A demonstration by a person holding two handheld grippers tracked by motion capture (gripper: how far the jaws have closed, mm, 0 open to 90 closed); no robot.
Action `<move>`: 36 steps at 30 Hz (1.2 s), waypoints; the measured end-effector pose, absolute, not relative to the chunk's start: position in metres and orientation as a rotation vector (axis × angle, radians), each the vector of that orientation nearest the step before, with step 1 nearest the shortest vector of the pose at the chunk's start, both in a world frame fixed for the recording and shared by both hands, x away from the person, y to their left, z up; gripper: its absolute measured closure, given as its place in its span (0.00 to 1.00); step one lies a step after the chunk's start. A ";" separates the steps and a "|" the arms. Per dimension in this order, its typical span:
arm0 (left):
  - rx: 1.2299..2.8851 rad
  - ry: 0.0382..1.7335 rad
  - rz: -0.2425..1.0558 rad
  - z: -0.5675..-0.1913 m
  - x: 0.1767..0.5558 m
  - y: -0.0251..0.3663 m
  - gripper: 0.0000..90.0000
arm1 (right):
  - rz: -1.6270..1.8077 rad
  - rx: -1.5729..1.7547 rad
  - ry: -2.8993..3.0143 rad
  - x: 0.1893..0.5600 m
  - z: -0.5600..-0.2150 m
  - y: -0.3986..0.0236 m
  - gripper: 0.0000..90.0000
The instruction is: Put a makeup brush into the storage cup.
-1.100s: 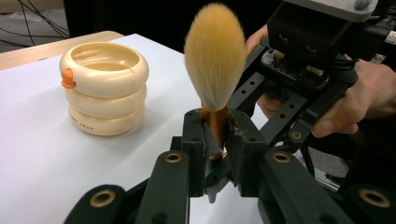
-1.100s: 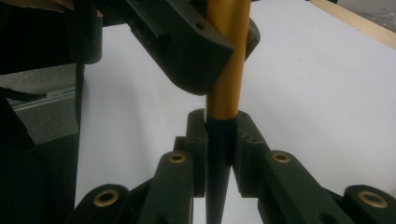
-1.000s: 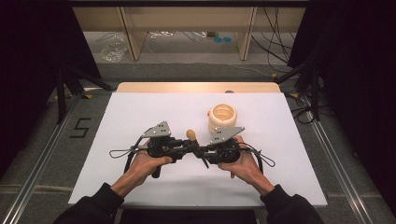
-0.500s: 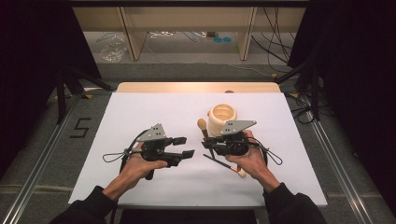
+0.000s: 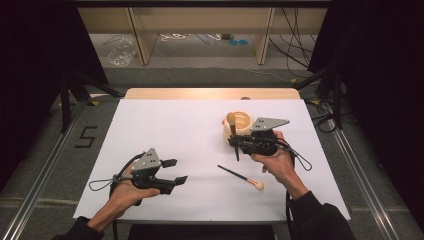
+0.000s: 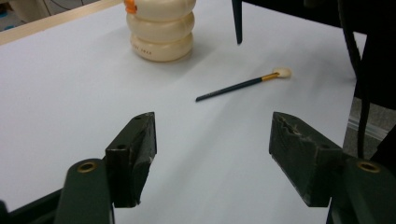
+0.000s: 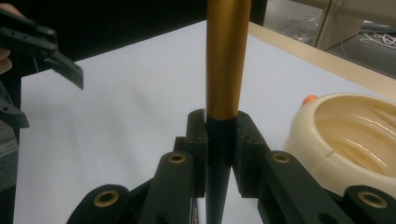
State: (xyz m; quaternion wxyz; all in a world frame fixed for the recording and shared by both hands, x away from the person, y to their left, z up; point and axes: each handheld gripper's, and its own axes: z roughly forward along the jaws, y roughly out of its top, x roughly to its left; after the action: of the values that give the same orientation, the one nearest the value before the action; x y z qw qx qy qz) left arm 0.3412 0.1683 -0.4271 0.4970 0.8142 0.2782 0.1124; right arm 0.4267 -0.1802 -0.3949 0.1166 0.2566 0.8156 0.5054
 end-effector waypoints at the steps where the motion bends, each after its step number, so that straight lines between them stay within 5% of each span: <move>1: 1.975 0.677 0.275 -0.428 0.340 0.170 0.36 | 1.487 0.766 2.384 0.428 -0.394 -0.182 0.88; 36: 2.052 0.738 0.334 -0.451 0.320 0.191 0.30 | 1.499 0.908 2.206 0.475 -0.358 -0.212 0.88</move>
State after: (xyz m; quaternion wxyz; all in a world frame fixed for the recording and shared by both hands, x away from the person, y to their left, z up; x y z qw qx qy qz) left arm 0.3201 0.1905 -0.4509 0.4509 0.8302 0.2986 0.1352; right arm 0.4747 -0.2116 -0.3581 0.1611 0.3180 0.7727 0.5252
